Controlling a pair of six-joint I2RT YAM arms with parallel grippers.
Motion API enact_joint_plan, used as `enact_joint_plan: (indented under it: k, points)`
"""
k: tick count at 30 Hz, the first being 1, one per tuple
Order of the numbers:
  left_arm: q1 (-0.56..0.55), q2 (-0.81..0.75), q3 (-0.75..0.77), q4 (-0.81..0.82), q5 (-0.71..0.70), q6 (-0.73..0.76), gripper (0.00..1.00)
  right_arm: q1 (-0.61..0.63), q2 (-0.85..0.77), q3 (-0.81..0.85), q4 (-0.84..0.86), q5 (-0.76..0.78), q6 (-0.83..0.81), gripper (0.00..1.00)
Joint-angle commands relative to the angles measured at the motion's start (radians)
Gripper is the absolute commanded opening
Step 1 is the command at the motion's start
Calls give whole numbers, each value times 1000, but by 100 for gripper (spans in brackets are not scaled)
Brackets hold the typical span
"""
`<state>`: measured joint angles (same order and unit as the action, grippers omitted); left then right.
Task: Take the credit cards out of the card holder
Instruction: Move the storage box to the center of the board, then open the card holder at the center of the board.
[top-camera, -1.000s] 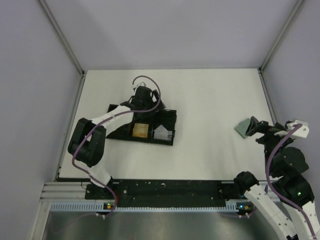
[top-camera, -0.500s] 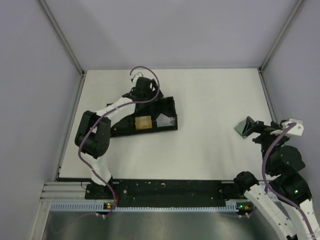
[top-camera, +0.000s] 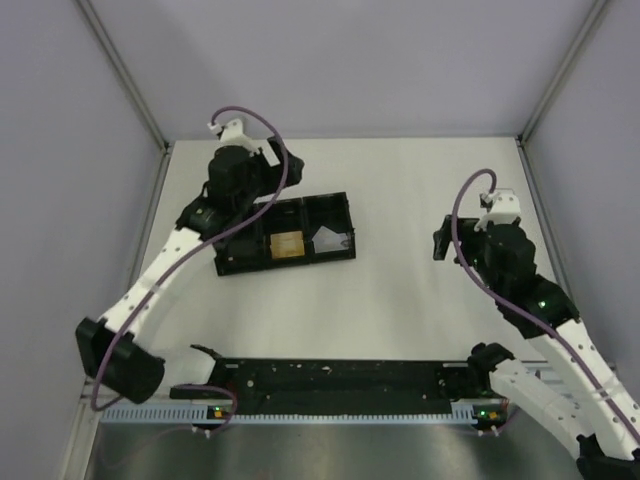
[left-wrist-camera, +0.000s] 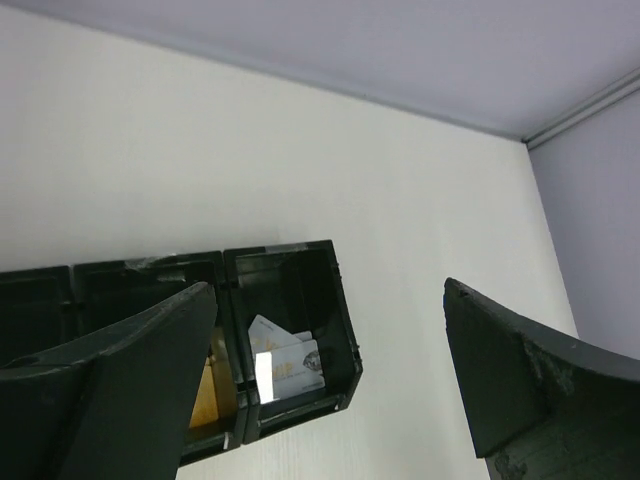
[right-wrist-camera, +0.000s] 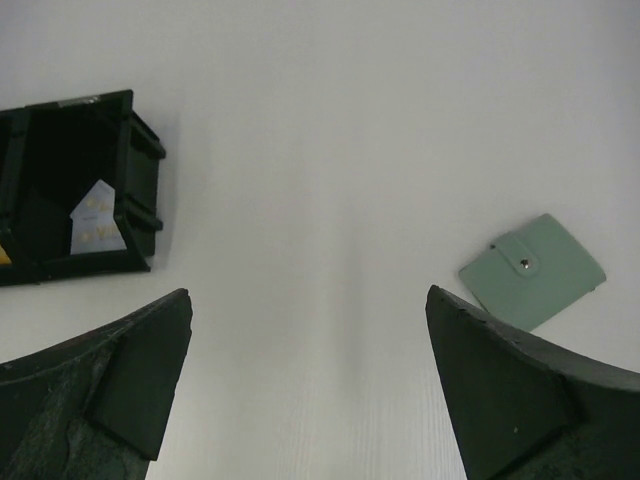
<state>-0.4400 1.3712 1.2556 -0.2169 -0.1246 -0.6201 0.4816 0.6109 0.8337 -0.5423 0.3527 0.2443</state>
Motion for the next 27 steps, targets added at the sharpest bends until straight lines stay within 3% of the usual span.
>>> enact_joint_plan:
  k: [1, 5, 9, 12, 19, 23, 27]
  points:
    - [0, -226, -48, -122, -76, 206, 99, 5, 145, 87, -65, 35, 128, 99]
    - [0, -418, -158, -154, -142, 339, 99, -59, 283, 133, -128, 117, 187, 99]
    - [0, -613, -327, -81, -179, 444, 99, -248, 392, 143, -159, 36, 272, 99]
    - [0, -724, -421, -30, -205, 464, 99, -352, 493, 143, -186, 86, 360, 99]
    - [0, -784, -466, -29, -217, 471, 99, -553, 743, 169, -186, 109, 481, 99]
    - [-2, -794, -473, -32, -239, 479, 99, -661, 808, 113, -87, -47, 512, 98]
    - [-3, -799, -476, -26, -237, 481, 99, -742, 758, -46, 112, -205, 547, 89]
